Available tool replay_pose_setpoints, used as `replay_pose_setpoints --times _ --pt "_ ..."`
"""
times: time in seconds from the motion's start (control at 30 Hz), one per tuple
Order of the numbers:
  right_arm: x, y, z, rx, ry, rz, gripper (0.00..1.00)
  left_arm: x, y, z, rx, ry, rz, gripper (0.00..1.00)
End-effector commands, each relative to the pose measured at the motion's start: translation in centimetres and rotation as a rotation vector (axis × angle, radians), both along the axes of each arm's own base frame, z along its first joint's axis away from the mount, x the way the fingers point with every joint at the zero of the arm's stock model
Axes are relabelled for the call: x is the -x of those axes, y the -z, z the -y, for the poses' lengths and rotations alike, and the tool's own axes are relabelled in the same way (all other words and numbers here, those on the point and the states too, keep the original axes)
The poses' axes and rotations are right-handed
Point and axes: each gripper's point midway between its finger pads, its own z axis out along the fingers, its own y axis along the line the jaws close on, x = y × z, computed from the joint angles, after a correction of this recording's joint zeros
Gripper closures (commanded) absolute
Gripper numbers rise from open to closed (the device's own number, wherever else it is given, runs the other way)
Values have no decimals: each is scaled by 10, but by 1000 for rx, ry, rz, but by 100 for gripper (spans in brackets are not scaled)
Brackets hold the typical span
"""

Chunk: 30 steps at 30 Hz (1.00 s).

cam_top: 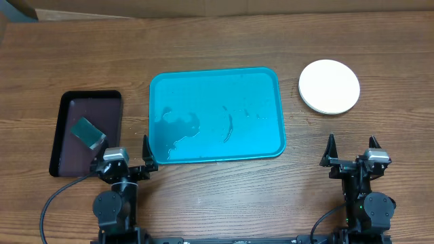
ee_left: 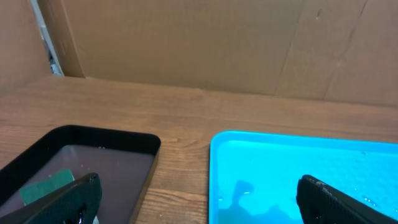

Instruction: Clean dirty plates on tray and stack at the side

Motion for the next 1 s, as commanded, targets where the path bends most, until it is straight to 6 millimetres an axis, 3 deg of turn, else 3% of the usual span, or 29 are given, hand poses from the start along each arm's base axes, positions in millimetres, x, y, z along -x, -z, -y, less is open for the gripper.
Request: replay_pose_setpoints --times 0.0,0.17,0.4,0.97 --pt "0 1 0 7 0 7 0 2 -2 1 -15 0 25 0" --pt "0 1 0 7 0 7 0 5 -10 -1 -20 -12 58 0" --pt "0 1 0 7 0 7 0 11 5 -3 26 -32 6 0" --pt "0 1 0 7 0 7 0 11 6 -2 -88 -16 -8 0"
